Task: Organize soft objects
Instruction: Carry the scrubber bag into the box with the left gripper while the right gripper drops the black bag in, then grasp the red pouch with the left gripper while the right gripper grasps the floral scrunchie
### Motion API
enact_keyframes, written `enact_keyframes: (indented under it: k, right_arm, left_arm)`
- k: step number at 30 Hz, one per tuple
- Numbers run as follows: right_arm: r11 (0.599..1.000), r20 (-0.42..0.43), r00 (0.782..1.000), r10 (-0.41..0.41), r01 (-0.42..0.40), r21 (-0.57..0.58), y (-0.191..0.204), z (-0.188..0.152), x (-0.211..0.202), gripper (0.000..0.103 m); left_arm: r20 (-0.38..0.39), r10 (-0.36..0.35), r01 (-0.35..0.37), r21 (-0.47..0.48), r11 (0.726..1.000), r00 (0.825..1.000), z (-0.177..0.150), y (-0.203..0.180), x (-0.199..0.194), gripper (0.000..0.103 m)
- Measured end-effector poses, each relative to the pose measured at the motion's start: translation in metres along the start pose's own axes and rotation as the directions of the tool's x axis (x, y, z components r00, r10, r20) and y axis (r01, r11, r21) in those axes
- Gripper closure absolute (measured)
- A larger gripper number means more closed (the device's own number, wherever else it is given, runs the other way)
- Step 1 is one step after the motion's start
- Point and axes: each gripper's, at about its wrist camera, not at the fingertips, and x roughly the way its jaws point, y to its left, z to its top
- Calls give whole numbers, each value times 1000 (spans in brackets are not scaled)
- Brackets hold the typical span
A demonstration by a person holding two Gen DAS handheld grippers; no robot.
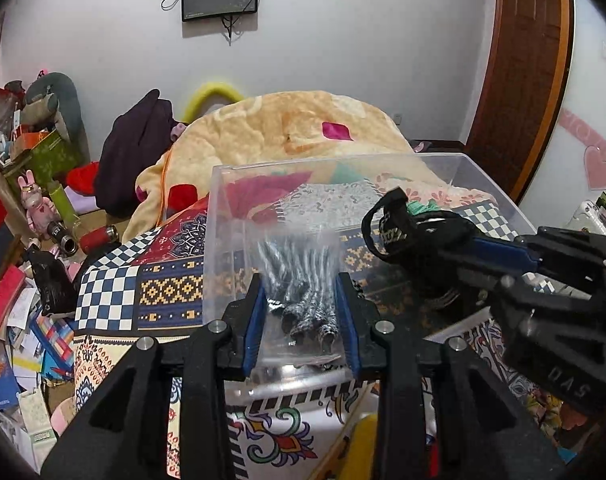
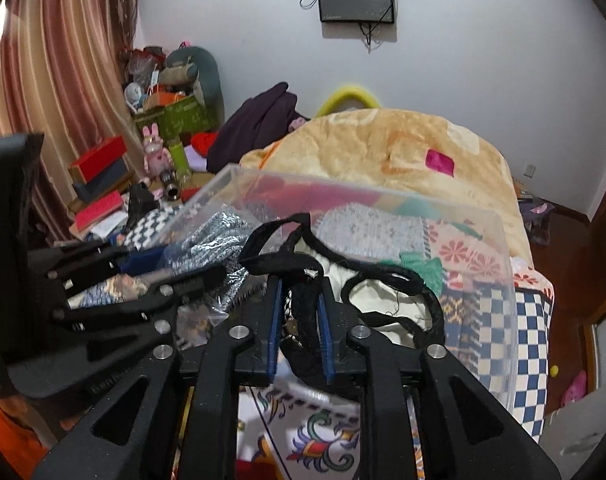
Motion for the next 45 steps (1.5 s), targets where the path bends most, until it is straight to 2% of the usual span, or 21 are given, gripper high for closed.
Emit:
enact_keyframes:
  k: [5, 7, 9, 13, 18, 20, 26, 36, 45]
  right_arm:
    - [1000, 30, 999, -27, 28, -11, 1, -1, -13, 56]
    - [1000, 50, 998, -27, 28, -13, 0, 0, -21, 54]
    - [999, 73, 997, -31, 32, -12, 0, 1, -30, 51]
    - [1000, 137, 990, -29, 29, 4, -5, 0, -58, 39]
    - [999, 199, 979, -46, 43, 18, -7, -9, -87, 23]
    - [998, 216, 975, -56, 52, 26, -8, -17, -97, 17]
    - [995, 182, 979, -94, 88, 40, -14, -49, -106, 16]
    - [991, 46, 992, -121, 118, 65, -18, -103, -88, 16]
    - [992, -47, 996, -70, 74, 102, -18, -136, -76, 16]
  left_arm:
    - [32, -5, 5, 1, 1000, 999, -4, 0, -18, 66]
    - [45, -10, 10, 0, 1000, 999, -4, 1, -27, 64]
    - [65, -21, 21, -3, 1000, 998, -5, 1, -40, 58]
    - [114, -39, 40, -9, 999, 993, -7, 2, -65, 44]
    - [149, -82, 84, -11, 996, 985, -17, 0, -95, 35]
    - [146, -108, 112, -19, 994, 983, -26, -1, -103, 25]
    - [101, -141, 143, -9, 990, 985, -54, -13, -112, 24]
    - [10, -188, 188, 1, 982, 982, -91, -37, -107, 24]
    - [-68, -237, 239, 24, 971, 969, -108, -64, -83, 25]
